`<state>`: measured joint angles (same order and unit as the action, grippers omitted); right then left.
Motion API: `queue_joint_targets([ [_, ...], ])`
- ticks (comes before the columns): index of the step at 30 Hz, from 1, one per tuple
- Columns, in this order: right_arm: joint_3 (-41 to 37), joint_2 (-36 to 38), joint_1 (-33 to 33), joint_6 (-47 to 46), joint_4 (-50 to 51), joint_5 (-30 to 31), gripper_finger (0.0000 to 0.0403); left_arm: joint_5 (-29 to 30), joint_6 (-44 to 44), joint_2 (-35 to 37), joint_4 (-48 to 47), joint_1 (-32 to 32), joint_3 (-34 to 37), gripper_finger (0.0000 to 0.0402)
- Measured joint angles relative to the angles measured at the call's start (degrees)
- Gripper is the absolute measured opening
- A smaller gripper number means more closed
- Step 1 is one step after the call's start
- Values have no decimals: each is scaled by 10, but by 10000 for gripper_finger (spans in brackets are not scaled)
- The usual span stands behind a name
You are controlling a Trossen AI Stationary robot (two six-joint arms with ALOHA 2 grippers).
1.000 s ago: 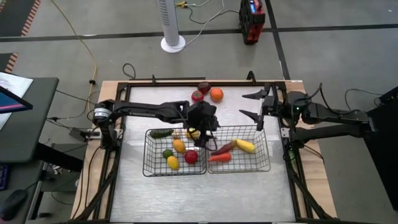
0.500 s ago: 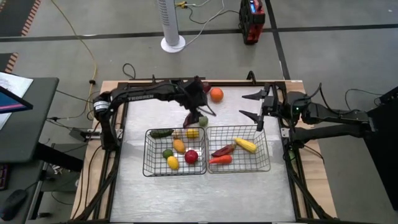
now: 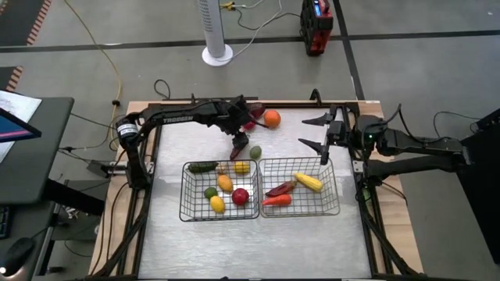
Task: Sort produce into baskets
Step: Put the red bell pepper into the gold wire basket
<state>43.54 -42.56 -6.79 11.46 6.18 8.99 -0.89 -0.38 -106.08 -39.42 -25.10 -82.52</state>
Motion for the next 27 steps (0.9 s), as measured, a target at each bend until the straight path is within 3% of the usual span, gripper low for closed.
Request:
queue_joint_targets([
  [4,0,-7,0,1,-15,0,310,-14,-48,0,17,-8,15,249],
  [9,0,-13,0,2,-19,0,310,22,-99,0,44,-9,35,249],
  [21,0,-13,0,6,-19,0,310,27,-111,0,98,14,78,300],
  [27,0,-13,0,6,-19,-1,310,27,-103,-19,131,19,101,307],
])
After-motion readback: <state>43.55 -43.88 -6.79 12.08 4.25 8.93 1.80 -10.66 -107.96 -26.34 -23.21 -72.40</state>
